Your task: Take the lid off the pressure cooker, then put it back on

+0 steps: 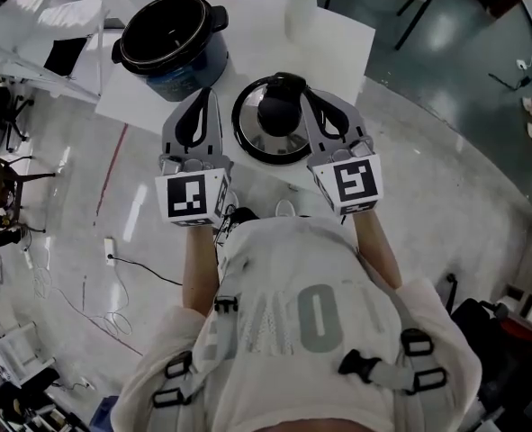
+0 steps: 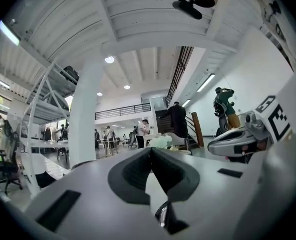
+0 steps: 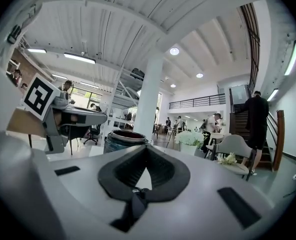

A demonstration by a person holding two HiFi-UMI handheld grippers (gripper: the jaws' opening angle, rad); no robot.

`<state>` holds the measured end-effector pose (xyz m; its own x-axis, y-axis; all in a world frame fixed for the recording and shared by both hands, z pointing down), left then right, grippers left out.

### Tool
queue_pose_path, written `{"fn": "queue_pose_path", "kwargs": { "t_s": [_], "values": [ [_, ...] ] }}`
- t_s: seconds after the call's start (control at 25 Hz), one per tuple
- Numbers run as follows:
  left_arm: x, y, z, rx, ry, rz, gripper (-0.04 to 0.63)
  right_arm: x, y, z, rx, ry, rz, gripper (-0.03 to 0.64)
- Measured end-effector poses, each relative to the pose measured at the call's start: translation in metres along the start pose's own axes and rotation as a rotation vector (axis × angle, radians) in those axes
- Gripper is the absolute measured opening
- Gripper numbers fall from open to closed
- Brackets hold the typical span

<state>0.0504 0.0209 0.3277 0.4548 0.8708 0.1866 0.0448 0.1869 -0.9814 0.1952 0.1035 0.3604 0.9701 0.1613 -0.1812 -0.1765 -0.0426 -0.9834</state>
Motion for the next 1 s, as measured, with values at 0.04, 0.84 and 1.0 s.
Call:
{"fn": "queue_pose_path", "kwargs": {
  "t_s": [0.04,0.84,1.0],
  "values": [
    [0.000,0.001,0.000,0.005,0.003,0.000,0.018,-0.001,0.000,0.000,0.000,0.001,0.000,0.006],
    [0.061,-0.148,-0.074,-0.505,-0.858,-0.002,0.277,-0.016,-0.100,-0.038,-0.333,0.394,0.086,0.301],
    [0.067,-0.177,-0.075,-0.563,-0.885,0.028,0.281,-0.022,-0.134,-0.036,-0.417,0.434,0.066,0.302]
  ]
}}
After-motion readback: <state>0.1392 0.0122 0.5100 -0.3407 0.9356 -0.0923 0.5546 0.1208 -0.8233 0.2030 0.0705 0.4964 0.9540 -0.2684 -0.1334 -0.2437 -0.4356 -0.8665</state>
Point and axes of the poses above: the fingertips, and each gripper's own axes: z backward along the fingers, x to its right, y out of its top, the point moved 3 cm from there along z, backward along the fingers, and after that the axes turned 12 degrees about -y, right-handed, at the moved point
